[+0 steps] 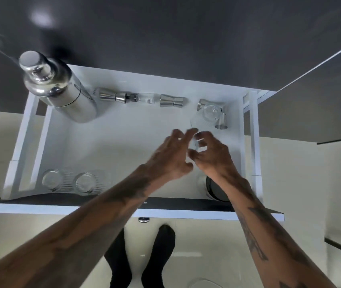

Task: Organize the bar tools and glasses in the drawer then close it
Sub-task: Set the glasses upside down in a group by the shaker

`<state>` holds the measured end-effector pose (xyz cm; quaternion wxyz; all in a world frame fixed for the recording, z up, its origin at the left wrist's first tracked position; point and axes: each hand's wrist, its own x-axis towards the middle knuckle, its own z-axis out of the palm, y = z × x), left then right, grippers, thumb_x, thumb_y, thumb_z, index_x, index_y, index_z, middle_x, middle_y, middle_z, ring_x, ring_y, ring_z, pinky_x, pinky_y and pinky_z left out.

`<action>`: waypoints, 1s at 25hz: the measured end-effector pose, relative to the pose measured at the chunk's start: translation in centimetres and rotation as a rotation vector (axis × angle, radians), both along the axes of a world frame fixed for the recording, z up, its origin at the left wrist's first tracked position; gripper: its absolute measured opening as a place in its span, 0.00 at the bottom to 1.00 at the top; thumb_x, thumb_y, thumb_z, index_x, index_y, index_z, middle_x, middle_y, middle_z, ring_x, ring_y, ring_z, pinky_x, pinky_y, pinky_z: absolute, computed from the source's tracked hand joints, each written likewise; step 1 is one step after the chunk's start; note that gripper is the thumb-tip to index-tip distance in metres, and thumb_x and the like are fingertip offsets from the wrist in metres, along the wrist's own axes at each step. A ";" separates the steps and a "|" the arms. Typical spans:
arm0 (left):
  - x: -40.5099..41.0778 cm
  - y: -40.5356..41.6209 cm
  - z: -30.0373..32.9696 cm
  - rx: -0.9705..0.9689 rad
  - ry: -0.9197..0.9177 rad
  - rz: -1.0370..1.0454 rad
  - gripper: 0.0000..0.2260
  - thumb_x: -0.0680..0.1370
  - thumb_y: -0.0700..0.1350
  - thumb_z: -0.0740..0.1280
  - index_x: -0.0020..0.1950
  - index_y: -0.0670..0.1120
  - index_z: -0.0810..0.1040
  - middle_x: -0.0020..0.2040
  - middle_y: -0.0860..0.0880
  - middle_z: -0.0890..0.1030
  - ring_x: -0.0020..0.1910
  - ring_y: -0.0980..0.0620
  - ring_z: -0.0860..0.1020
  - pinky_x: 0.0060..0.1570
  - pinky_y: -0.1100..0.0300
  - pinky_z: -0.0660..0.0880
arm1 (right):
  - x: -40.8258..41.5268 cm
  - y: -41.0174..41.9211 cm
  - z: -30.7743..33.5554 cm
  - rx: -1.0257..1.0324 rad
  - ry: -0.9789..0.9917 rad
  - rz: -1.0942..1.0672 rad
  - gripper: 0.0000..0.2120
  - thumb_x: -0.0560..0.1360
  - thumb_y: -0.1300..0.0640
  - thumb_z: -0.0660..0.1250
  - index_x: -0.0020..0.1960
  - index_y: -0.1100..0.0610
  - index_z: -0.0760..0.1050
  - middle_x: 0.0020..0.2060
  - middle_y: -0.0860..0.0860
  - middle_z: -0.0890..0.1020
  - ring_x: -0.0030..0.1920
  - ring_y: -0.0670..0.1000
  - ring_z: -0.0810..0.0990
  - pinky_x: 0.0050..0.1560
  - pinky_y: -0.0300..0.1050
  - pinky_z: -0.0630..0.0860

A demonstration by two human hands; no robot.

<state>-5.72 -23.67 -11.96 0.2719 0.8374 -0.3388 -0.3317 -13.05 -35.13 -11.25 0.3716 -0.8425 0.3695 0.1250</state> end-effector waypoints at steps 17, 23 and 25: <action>13.2 18.7 -0.1 0.448 -0.132 -0.055 0.33 0.72 0.52 0.75 0.75 0.51 0.67 0.68 0.44 0.72 0.64 0.45 0.74 0.58 0.58 0.68 | 6.6 3.2 -1.3 -0.094 -0.146 0.053 0.17 0.72 0.52 0.73 0.60 0.55 0.80 0.55 0.60 0.80 0.55 0.59 0.79 0.58 0.43 0.70; 14.4 20.4 1.1 0.602 -0.123 -0.017 0.31 0.75 0.49 0.73 0.75 0.47 0.66 0.74 0.43 0.68 0.71 0.43 0.68 0.68 0.52 0.65 | 10.6 16.0 -2.6 0.125 -0.186 0.262 0.17 0.74 0.50 0.69 0.62 0.49 0.77 0.58 0.55 0.77 0.60 0.56 0.75 0.63 0.44 0.69; 14.2 20.8 1.2 0.610 -0.124 -0.006 0.29 0.73 0.48 0.75 0.72 0.45 0.70 0.71 0.43 0.72 0.68 0.43 0.72 0.66 0.54 0.68 | 11.4 18.2 -2.5 0.153 -0.161 0.257 0.17 0.74 0.49 0.68 0.63 0.48 0.76 0.59 0.54 0.75 0.60 0.56 0.74 0.63 0.46 0.70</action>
